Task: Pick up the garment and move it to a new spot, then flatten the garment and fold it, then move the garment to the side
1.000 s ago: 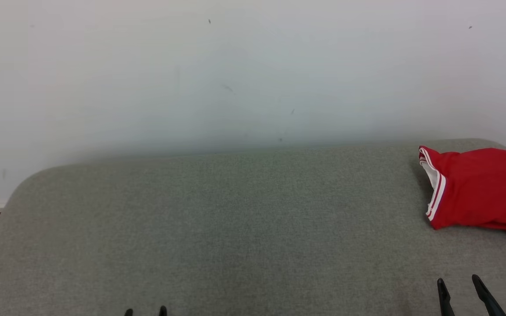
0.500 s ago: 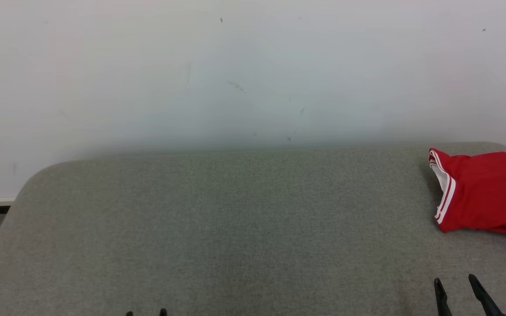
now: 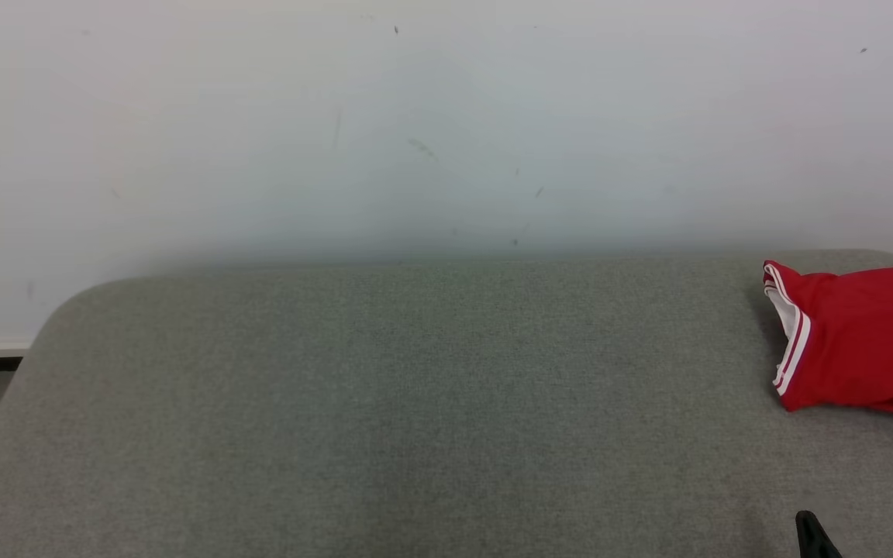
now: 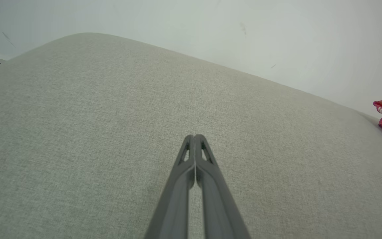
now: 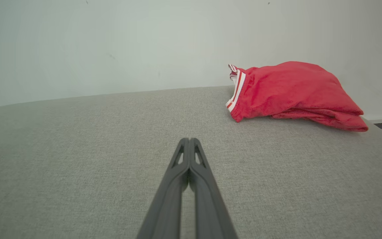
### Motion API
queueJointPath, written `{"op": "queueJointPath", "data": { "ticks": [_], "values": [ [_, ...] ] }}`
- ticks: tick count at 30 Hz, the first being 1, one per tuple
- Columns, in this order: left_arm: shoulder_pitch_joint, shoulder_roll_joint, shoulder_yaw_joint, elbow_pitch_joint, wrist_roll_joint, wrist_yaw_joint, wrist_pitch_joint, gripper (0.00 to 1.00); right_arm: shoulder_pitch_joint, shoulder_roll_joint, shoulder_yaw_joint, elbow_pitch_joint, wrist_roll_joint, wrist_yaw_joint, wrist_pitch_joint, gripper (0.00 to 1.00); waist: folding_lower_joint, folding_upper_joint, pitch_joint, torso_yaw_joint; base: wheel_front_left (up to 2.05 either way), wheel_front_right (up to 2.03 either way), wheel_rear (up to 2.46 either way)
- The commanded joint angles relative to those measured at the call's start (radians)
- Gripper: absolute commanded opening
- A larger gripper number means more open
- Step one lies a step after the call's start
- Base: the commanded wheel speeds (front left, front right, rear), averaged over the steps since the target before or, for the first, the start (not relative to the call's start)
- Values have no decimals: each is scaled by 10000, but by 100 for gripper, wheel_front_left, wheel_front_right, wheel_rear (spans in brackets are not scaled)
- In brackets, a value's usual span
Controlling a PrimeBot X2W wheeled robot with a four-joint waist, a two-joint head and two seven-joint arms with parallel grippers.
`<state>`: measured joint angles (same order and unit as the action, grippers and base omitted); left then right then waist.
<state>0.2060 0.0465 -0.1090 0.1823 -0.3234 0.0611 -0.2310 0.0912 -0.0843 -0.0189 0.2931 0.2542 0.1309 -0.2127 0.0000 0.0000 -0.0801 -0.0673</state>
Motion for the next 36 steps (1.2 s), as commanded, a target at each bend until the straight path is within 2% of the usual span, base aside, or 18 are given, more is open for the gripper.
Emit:
{"op": "queueJointPath", "data": {
  "ticks": [1, 20, 36],
  "values": [
    [-325, 67, 87, -109, -547, -78, 92, 0, -303, -11, -96, -164, 548, 0, 91, 0, 0, 0, 13, 10, 0, 0, 0],
    [-1072, 168, 505, 111, -3776, -550, 835, 0, -732, 68, -290, -294, 3839, -1, 866, 0, 0, 0, 147, 119, 0, 0, 0],
    [-1540, 208, 812, 198, -5847, -860, 1349, 0, -1041, 125, -440, -349, 5996, -1, 1400, 0, 0, 0, 253, 205, 0, 0, 0]
  ]
}}
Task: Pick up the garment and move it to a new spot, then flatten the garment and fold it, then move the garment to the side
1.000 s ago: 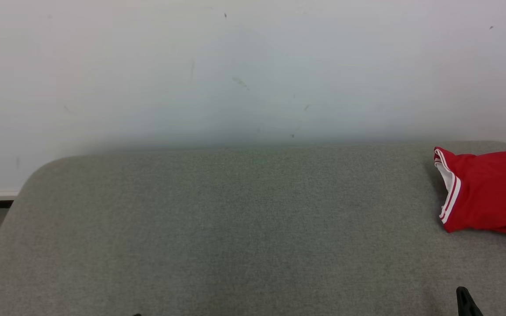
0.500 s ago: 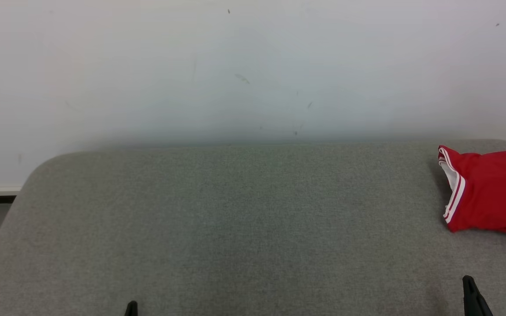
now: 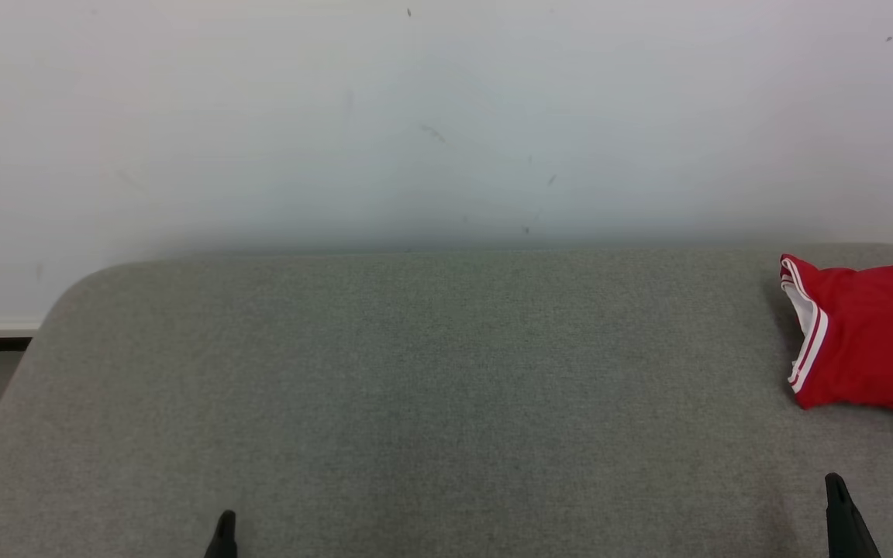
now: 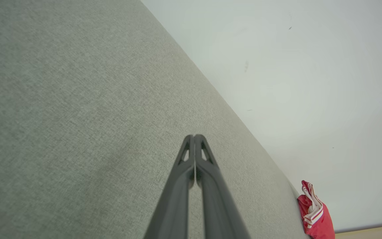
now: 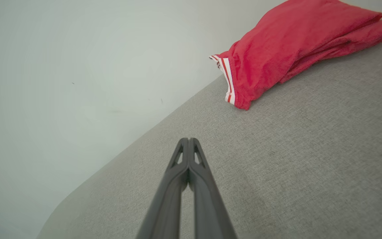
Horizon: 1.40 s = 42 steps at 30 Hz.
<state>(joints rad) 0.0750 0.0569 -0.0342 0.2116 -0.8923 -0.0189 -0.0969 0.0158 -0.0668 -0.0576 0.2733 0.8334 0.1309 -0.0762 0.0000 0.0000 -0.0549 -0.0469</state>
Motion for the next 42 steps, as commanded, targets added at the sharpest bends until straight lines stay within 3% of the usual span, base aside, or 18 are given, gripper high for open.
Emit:
{"op": "queueJointPath", "data": {
  "ticks": [1, 42],
  "values": [
    [-258, 106, 85, -90, -279, -84, 39, 0, -302, -45, -61, -154, 329, -1, 61, 0, 0, 0, 8, 7, 0, 0, 0],
    [-1234, 122, 803, 159, -4519, -728, 1179, 0, -894, 84, -378, -255, 4785, -2, 1181, 0, 0, 0, 298, 242, 0, 0, 0]
  ]
}}
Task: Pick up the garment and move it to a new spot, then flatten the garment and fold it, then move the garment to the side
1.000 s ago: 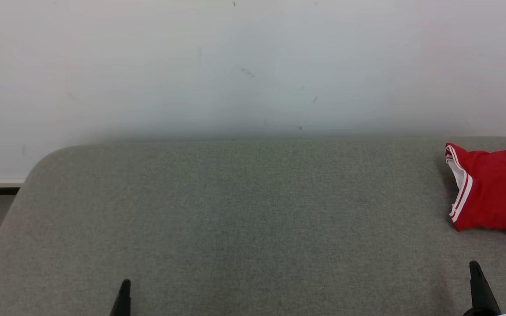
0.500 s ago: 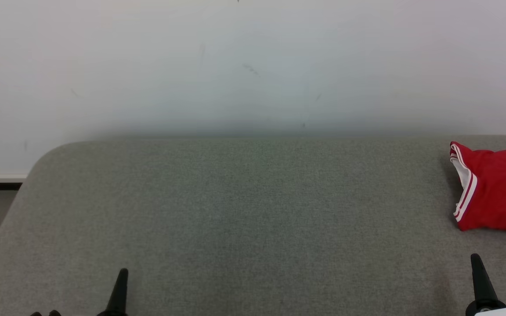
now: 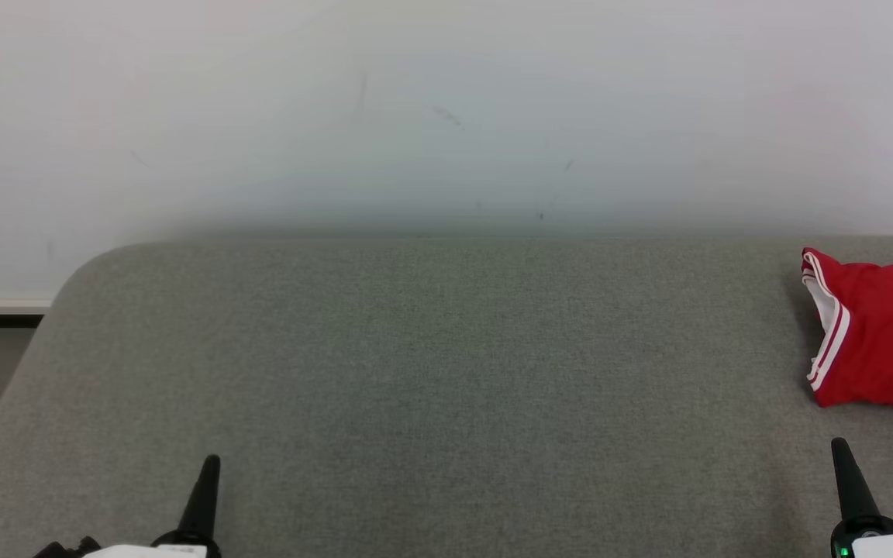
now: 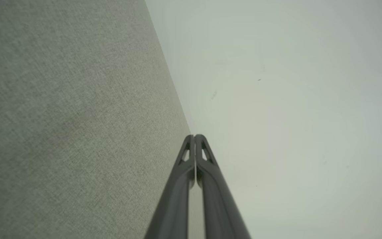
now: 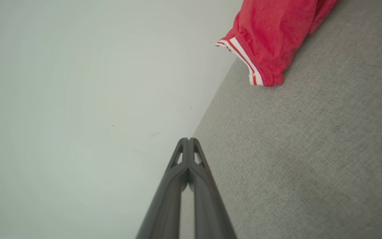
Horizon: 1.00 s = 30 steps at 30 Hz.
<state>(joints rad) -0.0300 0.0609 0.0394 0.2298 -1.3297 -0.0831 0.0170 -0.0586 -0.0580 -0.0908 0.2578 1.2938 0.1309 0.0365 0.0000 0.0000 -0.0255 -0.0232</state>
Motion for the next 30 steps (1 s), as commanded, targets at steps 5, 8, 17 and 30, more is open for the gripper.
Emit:
{"op": "queueJointPath", "data": {
  "ticks": [5, 8, 17, 30],
  "values": [
    [-283, 78, 136, 4, -591, -136, 162, 0, -234, 10, -72, -111, 632, -2, 155, 0, 0, 0, 40, 33, 0, 0, 0],
    [-340, 76, 181, 17, -808, -184, 230, 0, -264, 16, -92, -114, 870, -2, 233, 0, 0, 0, 61, 50, 0, 0, 0],
    [-500, 68, 319, 60, -1500, -283, 436, 0, -346, 36, -144, -132, 1609, -1, 409, 0, 0, 0, 125, 102, 0, 0, 0],
    [-707, 54, 488, 118, -2449, -427, 699, 0, -472, 67, -219, -148, 2591, -3, 660, 0, 0, 0, 217, 176, 0, 0, 0]
  ]
}}
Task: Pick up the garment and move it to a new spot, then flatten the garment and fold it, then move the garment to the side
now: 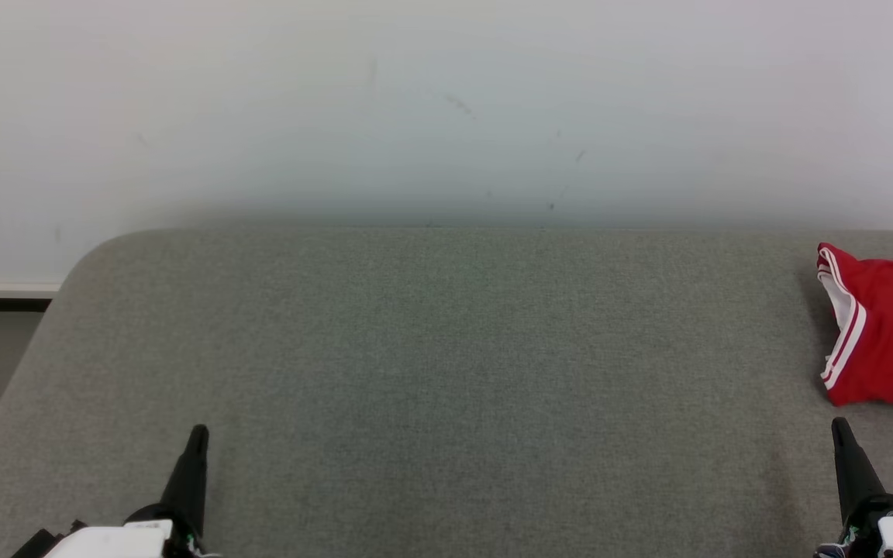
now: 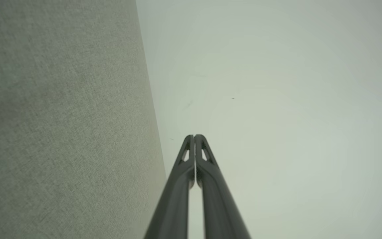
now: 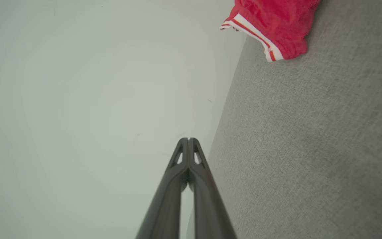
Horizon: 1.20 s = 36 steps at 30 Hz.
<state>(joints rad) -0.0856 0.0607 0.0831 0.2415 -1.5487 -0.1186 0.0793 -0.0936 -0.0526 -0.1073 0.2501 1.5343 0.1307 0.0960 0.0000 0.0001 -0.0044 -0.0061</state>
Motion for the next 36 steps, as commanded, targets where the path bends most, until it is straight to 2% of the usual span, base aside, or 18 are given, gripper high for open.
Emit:
{"op": "queueJointPath", "data": {
  "ticks": [1, 9, 36],
  "values": [
    [-168, 54, 62, 5, -293, -80, 80, 0, -132, 17, -57, -73, 254, -1, 75, 0, 0, -1, 13, 11, 0, 0, 0],
    [-292, 44, 172, 38, -852, -164, 249, 0, -219, 29, -100, -82, 809, 0, 206, 0, 0, -1, 70, 57, 0, 0, 0],
    [-285, -2, 225, 40, -708, -163, 279, 0, -219, 25, -95, -76, 794, 0, 217, 0, 0, -1, 75, 61, 0, 0, 0]
  ]
}}
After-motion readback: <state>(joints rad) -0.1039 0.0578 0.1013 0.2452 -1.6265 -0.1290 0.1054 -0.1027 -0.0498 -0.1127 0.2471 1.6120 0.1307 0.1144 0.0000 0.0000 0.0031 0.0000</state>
